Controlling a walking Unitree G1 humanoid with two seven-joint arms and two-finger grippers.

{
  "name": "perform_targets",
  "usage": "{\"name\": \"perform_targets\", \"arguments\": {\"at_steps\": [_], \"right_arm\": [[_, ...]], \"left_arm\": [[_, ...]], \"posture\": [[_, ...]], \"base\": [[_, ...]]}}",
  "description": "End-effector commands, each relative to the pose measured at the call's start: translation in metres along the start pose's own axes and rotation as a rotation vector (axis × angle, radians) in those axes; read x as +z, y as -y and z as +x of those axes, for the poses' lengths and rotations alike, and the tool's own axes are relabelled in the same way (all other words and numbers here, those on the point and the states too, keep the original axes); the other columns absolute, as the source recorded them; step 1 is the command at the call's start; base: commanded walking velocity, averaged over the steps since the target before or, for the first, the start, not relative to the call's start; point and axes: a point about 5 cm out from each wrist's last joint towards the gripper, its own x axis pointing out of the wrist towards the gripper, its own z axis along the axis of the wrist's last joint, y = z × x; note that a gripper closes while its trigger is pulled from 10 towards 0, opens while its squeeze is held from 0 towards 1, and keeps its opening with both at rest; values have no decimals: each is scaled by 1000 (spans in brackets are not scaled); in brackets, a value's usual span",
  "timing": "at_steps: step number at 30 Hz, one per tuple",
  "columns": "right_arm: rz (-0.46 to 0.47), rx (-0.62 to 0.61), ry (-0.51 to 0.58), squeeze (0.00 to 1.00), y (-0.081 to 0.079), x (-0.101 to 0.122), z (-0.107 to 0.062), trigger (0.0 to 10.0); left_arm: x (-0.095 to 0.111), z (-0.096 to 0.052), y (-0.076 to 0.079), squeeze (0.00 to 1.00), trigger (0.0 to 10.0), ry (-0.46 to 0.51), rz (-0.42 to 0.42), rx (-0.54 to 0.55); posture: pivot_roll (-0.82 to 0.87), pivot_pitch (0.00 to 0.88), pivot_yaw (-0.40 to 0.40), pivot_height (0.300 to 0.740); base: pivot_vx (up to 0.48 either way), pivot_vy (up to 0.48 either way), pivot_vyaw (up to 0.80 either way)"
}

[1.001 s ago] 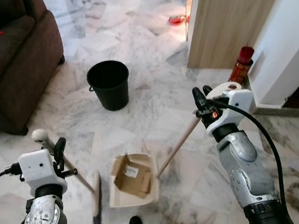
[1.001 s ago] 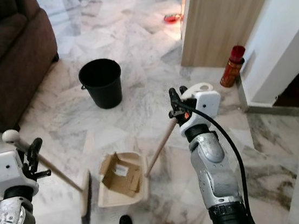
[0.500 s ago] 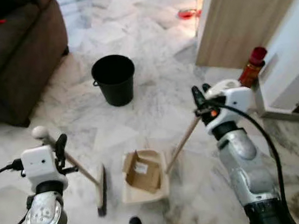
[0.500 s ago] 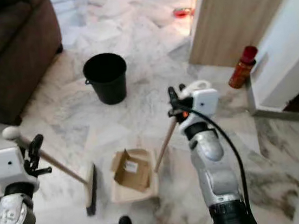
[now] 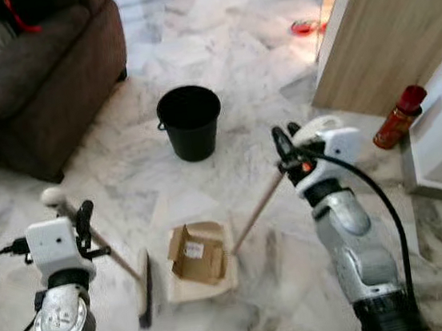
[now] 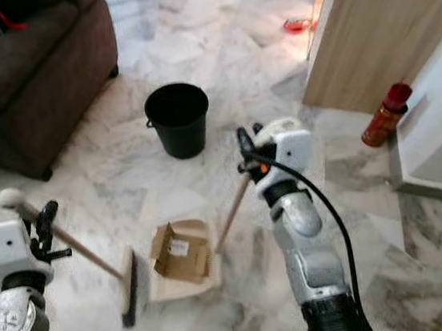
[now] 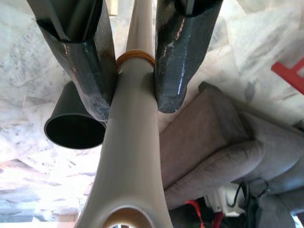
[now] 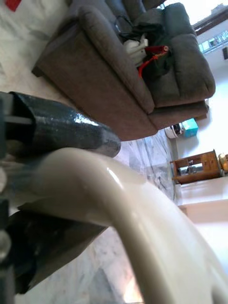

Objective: Sweep floor

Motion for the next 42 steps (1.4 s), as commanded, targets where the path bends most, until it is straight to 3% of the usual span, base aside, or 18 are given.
{"name": "perform_targets", "arguments": {"at_steps": [1, 19, 22, 32, 42], "right_arm": [[5, -8, 44, 0, 4, 9, 1, 10000], [4, -6, 114, 0, 3, 17, 24, 10000], [6, -3, 142, 0, 1, 22, 31, 10000], [24, 2, 189, 0, -6, 26, 40, 10000], [15, 5, 244, 0, -8, 39, 47, 10000]], "left_arm": [[4, 0, -1, 0, 10000, 36, 12, 10], [2, 22, 2, 0, 10000, 71, 7, 22], [5, 32, 2, 0, 10000, 92, 5, 23], [7, 41, -1, 0, 10000, 117, 16, 27], [6, 38, -4, 0, 10000, 124, 23, 40]], "posture": [[1, 210, -14, 740], [10, 44, 18, 740], [8, 12, 28, 740], [26, 0, 40, 740], [35, 2, 34, 740]], "base": [[304, 0, 0], [324, 0, 0], [324, 0, 0], [324, 0, 0], [323, 0, 0]]}}
